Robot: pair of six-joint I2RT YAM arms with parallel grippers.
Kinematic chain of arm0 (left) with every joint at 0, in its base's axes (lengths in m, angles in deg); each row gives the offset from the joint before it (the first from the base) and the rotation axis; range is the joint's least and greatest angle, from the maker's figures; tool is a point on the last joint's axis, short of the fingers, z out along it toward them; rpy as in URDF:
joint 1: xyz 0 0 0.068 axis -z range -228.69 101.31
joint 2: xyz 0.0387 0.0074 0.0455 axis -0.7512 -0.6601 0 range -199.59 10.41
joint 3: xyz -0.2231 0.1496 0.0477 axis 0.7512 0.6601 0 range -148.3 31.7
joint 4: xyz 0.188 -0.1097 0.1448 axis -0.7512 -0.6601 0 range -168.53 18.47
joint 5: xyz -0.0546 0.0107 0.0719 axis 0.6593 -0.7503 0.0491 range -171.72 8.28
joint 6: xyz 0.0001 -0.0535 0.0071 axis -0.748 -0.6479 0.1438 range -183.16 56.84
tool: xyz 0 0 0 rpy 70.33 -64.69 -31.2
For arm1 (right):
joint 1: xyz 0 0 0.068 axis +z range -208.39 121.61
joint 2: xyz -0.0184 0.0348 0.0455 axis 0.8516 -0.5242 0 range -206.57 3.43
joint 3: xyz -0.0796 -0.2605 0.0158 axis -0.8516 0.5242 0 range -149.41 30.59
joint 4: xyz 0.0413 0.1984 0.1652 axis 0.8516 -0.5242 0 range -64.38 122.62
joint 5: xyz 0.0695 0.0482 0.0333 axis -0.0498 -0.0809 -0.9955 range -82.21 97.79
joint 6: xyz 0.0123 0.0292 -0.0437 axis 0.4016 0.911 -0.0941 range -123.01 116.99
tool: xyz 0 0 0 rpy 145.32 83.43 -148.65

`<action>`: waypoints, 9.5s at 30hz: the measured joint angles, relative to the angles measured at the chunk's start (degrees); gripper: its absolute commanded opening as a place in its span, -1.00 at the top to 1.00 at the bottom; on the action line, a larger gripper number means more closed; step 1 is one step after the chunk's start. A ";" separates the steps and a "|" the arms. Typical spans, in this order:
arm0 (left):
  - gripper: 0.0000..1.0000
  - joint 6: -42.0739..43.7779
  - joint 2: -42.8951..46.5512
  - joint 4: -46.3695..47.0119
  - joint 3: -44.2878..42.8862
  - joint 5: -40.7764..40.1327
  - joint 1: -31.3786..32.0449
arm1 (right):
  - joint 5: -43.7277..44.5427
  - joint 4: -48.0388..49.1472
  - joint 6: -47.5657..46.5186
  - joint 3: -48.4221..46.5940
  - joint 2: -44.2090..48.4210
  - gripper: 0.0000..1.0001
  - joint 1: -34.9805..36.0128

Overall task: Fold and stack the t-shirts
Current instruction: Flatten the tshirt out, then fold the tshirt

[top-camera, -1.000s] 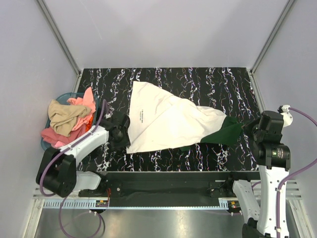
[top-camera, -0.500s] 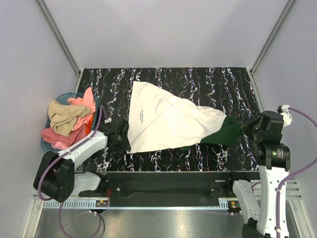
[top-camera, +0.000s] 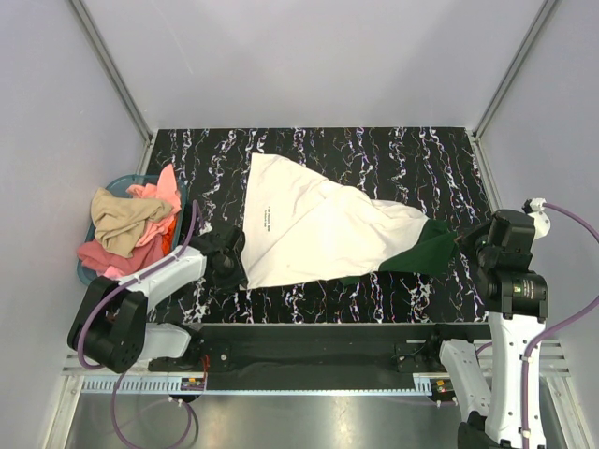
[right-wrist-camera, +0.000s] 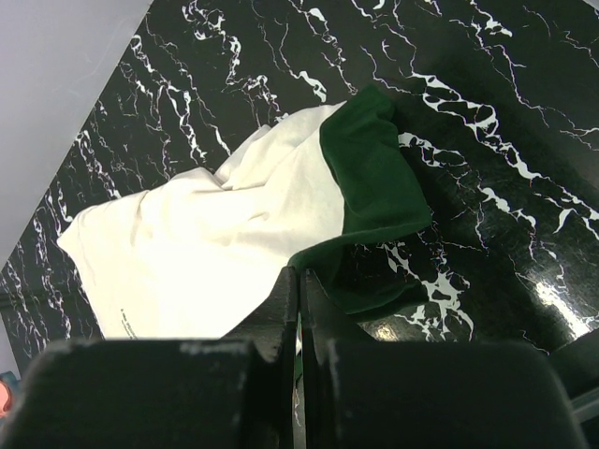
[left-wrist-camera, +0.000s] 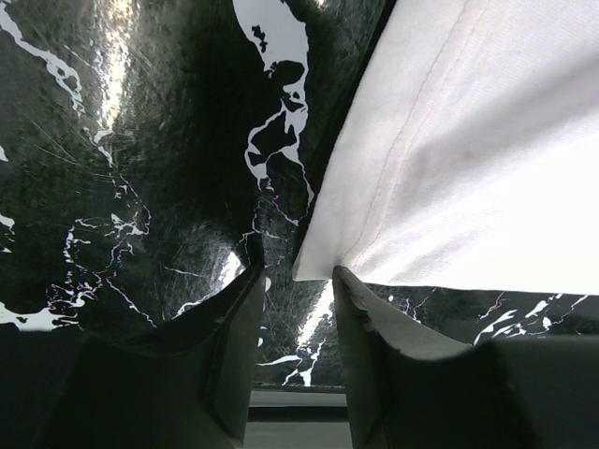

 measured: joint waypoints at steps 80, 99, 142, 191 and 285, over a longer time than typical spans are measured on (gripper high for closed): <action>1.00 4.26 -34.34 -13.38 -103.21 10.99 -16.02 | -3.10 5.31 -4.79 -95.62 -71.84 1.00 -0.07; 1.00 2.05 -13.79 -2.16 -87.54 24.37 -18.91 | 0.50 9.14 -12.46 -91.30 -55.06 1.00 -2.47; 1.00 2.86 -13.07 11.34 -44.24 21.05 -20.63 | -2.05 50.29 -8.96 -13.11 -33.03 1.00 -2.01; 1.00 6.75 -73.75 19.67 -92.41 37.29 -31.76 | -21.07 49.24 14.45 -8.28 -50.31 1.00 -2.01; 1.00 -8.81 -8.85 6.16 -75.63 48.35 -32.83 | -13.79 11.28 -2.14 -76.56 -37.51 1.00 -9.25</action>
